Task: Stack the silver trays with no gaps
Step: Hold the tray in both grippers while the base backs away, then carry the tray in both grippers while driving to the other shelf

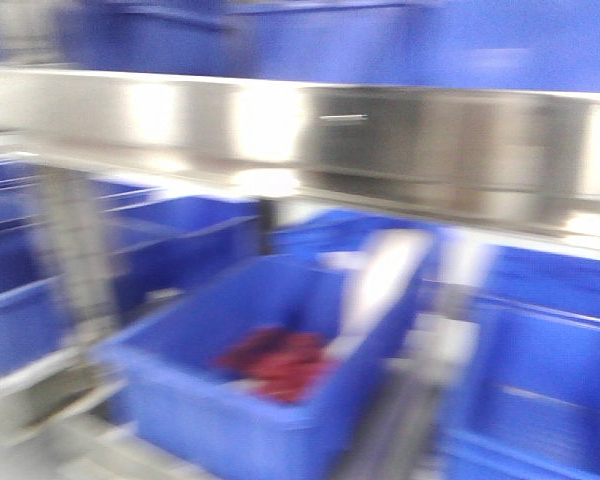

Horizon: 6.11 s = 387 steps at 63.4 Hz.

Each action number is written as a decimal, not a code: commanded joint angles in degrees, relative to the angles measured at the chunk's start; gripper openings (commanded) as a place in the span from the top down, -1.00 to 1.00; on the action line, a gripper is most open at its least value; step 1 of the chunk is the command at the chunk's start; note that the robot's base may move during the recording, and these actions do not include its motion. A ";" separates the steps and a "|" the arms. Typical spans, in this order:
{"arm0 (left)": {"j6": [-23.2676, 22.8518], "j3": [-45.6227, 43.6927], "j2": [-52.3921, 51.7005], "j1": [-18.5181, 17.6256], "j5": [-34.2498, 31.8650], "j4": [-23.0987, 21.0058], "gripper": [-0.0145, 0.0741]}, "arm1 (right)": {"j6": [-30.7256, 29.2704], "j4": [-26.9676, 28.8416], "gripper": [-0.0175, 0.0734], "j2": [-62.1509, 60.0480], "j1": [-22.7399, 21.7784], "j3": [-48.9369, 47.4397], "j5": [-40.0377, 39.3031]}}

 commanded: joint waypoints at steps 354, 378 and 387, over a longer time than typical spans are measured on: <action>3.27 -1.11 -1.20 -1.21 2.37 -0.77 0.78 | -1.99 -1.16 0.49 -1.76 0.39 -2.56 -5.26; 3.27 -1.11 -1.20 -1.21 2.37 -0.77 0.78 | -1.99 -1.16 0.49 -1.76 0.39 -2.56 -5.26; 3.27 -1.11 -1.20 -1.21 2.37 -0.77 0.78 | -1.99 -1.16 0.49 -1.76 0.39 -2.56 -5.26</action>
